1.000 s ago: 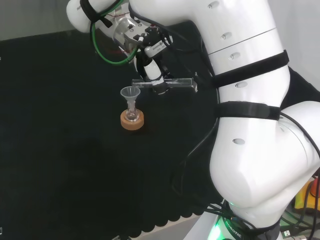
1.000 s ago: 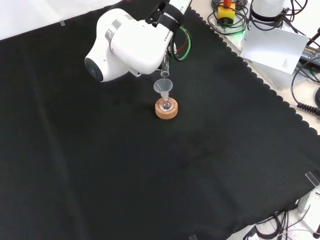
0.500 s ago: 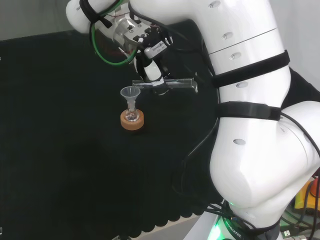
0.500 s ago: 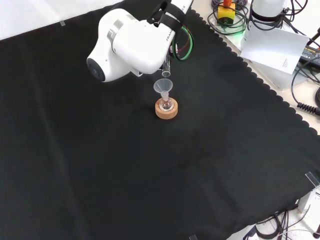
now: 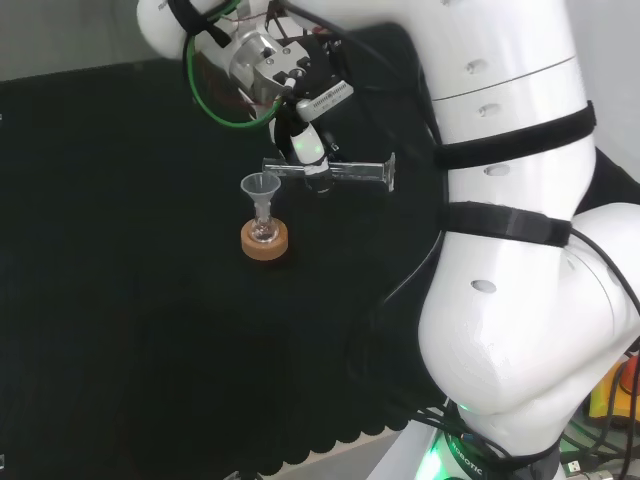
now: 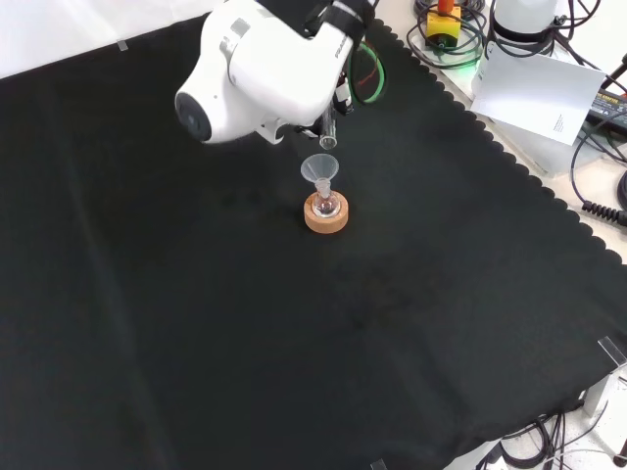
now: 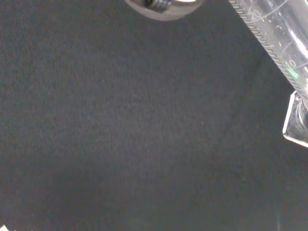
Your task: Pour the water from the graduated cylinder into the round-bottom flask.
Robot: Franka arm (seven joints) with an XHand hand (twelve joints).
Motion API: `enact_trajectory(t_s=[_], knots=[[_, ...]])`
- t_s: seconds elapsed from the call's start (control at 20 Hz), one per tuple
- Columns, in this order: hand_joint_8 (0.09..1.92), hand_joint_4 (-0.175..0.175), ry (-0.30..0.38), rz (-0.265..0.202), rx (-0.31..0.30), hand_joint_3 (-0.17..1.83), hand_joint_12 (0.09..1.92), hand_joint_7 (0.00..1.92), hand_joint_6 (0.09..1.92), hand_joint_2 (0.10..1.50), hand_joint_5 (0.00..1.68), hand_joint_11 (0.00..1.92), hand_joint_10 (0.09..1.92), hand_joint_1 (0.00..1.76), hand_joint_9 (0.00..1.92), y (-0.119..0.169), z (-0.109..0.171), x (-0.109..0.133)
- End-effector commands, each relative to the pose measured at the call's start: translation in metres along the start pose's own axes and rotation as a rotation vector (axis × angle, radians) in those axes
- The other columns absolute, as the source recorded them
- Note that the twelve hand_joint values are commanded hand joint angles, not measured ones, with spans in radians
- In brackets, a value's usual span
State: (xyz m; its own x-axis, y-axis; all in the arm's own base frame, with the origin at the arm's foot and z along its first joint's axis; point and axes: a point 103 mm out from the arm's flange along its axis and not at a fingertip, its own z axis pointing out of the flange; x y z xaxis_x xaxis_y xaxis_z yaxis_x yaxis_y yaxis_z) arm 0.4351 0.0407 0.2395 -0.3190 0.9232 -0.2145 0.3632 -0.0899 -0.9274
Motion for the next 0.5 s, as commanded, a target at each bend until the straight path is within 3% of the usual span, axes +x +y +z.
enact_trajectory(t_s=[0.05,0.25,0.5], knots=[[0.72,0.035,0.099,-0.105,-0.213,0.01,0.71,1.16,0.91,1.05,1.07,1.21,0.13,1.25,1.41,-0.001,0.015,-0.014],[0.74,0.036,0.152,-0.148,-0.341,0.01,0.71,1.14,0.93,1.06,1.06,1.21,0.12,1.25,1.41,0.000,0.021,-0.026],[0.74,0.035,0.230,-0.208,-0.588,0.01,0.71,1.14,0.93,1.06,1.06,1.21,0.12,1.25,1.41,-0.001,0.027,-0.039]])
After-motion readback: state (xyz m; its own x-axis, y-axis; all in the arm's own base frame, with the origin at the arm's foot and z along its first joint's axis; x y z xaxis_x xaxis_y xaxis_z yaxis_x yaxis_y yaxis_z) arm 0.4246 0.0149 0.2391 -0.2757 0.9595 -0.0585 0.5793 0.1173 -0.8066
